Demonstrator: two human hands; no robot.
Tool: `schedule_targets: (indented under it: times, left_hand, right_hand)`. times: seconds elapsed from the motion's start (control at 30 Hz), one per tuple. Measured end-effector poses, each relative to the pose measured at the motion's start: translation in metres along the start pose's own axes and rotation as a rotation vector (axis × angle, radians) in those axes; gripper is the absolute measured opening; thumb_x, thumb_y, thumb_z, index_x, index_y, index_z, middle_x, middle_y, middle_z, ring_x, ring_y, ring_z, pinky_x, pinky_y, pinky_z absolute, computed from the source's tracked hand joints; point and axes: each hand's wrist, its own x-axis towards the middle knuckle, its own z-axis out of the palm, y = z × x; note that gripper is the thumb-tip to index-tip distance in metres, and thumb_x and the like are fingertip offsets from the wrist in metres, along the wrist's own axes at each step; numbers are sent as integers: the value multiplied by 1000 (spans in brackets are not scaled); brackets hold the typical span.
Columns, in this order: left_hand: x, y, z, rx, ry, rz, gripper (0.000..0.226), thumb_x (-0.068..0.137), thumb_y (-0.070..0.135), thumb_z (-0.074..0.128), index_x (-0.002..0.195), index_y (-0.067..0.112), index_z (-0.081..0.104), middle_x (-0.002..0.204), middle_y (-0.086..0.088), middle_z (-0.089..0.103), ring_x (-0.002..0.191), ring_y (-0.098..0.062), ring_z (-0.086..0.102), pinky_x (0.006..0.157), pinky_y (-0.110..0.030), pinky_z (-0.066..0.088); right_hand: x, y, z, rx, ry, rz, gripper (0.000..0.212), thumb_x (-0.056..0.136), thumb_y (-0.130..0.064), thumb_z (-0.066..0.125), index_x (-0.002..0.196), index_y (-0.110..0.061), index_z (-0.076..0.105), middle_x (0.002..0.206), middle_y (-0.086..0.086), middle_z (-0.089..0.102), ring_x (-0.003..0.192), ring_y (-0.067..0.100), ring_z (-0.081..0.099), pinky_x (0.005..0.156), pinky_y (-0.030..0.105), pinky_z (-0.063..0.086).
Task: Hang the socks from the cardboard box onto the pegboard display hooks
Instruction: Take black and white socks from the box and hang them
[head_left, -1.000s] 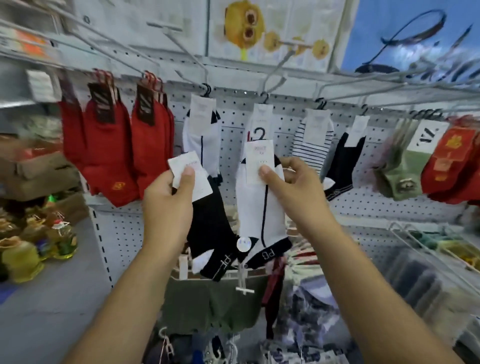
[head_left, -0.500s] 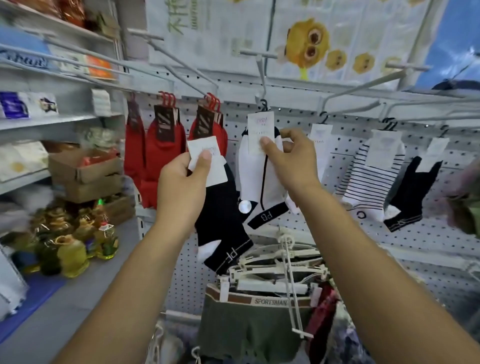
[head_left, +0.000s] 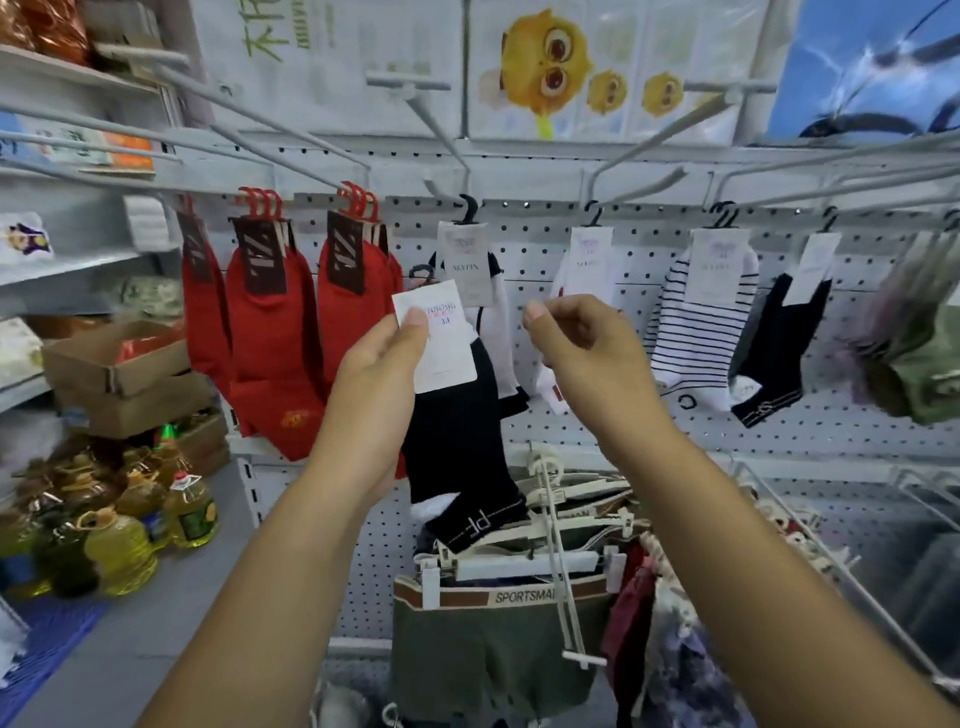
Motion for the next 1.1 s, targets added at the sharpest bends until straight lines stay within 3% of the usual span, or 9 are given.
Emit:
schedule_targets:
  times: [0.13,0.27,0.4,0.53,0.63,0.77,0.9,1.0,1.1]
  left_hand:
    - [-2,-4,48,-125,-97,-86,43,90,49,60,124,27,70,121,4,75,116,-16,69,110,-48,46]
    - [-10,-12,103,-206,-212,-193,27,96,45,63,115,30,75,118,1,76,112,-20,72,104,-50,52]
    - [-21,-14,156,-263,-350,-243,25,102,38,59,111,25,77,114,-5,77,107,-22,74,94,-41,60]
    - [-25,-12,207,-117,-271,-104,21,102,34,60,93,29,78,106,6,78,102,-11,73,91,-34,54]
    - [-18,-8,236,58,-129,72,11,98,44,62,106,39,68,112,17,71,106,0,65,89,-26,51]
    - [0,7,263,182,-51,248,34,97,41,63,130,36,57,121,24,60,108,17,54,79,0,40]
    - [17,18,282,304,-37,319,49,100,33,62,145,30,45,136,17,52,130,2,47,106,-22,39]
    - [23,22,286,381,-49,356,43,99,30,63,140,30,49,139,12,55,134,-3,47,114,-37,40]
    - [27,26,285,442,-51,375,41,99,32,65,137,32,50,137,13,56,133,-2,49,114,-36,39]
  right_hand:
    - [-30,1,-36,37,-167,44,29,95,-50,59,100,-24,73,92,-9,76,93,10,71,92,37,58]
    - [-44,8,-79,14,-111,-20,29,97,-39,63,83,-13,68,66,-9,57,65,1,53,64,9,41]
    - [-51,15,-130,-13,-32,-10,32,97,-31,66,76,-7,63,65,6,50,63,9,46,58,22,38]
    - [-49,30,-186,-39,79,51,21,96,-31,67,92,-11,73,88,14,73,84,21,70,78,42,55]
    - [-42,47,-222,-13,165,113,17,97,-29,65,95,-14,72,86,-1,75,83,10,69,76,30,53]
    - [-24,67,-256,27,236,140,17,99,-27,63,110,-15,68,96,-3,75,94,13,71,83,29,56]
    - [12,73,-280,-3,332,89,26,97,-34,64,119,-19,61,95,-6,66,88,6,61,71,13,46]
    - [42,78,-293,-30,320,67,32,98,-35,62,123,-17,58,93,-8,59,83,4,56,69,17,43]
    - [68,82,-299,1,265,72,35,100,-31,60,128,-9,56,97,-5,61,85,13,61,77,34,52]
